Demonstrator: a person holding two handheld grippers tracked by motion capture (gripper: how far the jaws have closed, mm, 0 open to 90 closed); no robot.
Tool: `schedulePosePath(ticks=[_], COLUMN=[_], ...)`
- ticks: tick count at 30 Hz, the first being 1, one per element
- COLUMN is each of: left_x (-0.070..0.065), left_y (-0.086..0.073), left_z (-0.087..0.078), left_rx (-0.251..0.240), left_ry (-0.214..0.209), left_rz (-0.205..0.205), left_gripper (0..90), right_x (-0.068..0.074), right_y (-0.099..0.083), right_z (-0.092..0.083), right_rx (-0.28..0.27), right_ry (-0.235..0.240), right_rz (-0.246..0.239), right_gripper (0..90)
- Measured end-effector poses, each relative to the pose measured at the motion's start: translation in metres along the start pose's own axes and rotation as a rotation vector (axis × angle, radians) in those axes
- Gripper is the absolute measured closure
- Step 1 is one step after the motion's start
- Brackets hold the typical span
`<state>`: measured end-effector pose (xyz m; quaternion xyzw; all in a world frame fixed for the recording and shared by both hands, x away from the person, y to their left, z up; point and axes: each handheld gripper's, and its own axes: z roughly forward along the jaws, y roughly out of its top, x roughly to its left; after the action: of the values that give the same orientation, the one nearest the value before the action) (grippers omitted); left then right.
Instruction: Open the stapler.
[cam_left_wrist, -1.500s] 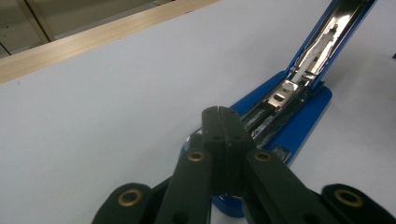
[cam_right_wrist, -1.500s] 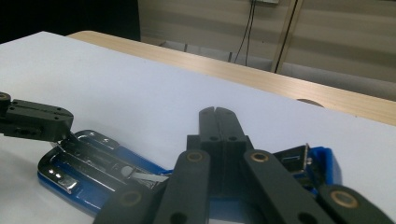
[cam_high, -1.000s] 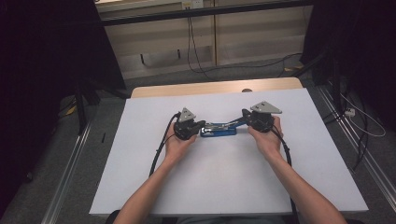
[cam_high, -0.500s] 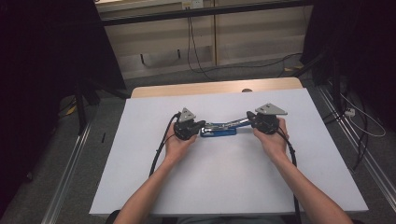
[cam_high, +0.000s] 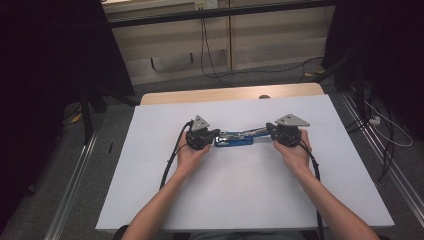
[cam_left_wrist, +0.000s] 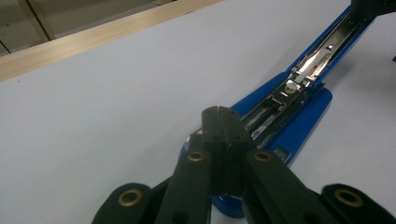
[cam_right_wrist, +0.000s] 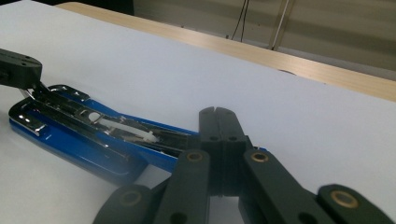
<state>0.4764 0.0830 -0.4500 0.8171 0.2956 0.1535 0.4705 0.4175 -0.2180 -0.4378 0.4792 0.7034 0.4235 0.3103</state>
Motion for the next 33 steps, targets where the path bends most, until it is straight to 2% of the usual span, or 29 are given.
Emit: schedulePosePath(ticks=[7, 24, 33], left_x=[-0.0001, -0.0006, -0.0013], left_y=[0.0001, 0.001, 0.0043], left_z=[0.0, -0.0007, -0.0027], left_rx=[0.0, 0.002, -0.023], left_ry=[0.0, -0.002, -0.018], left_rz=[0.0, -0.002, -0.012], left_gripper=[90.0, 90.0, 90.0], right_x=[-0.0009, -0.0034, -0.0057], right_y=[-0.0032, -0.0065, -0.0075], right_z=[0.0019, 0.0028, 0.0033], right_rx=[0.027, 0.029, 0.041], right_ry=[0.013, 0.018, 0.039], right_rz=[0.004, 0.014, 0.038], right_gripper=[90.0, 90.0, 90.0])
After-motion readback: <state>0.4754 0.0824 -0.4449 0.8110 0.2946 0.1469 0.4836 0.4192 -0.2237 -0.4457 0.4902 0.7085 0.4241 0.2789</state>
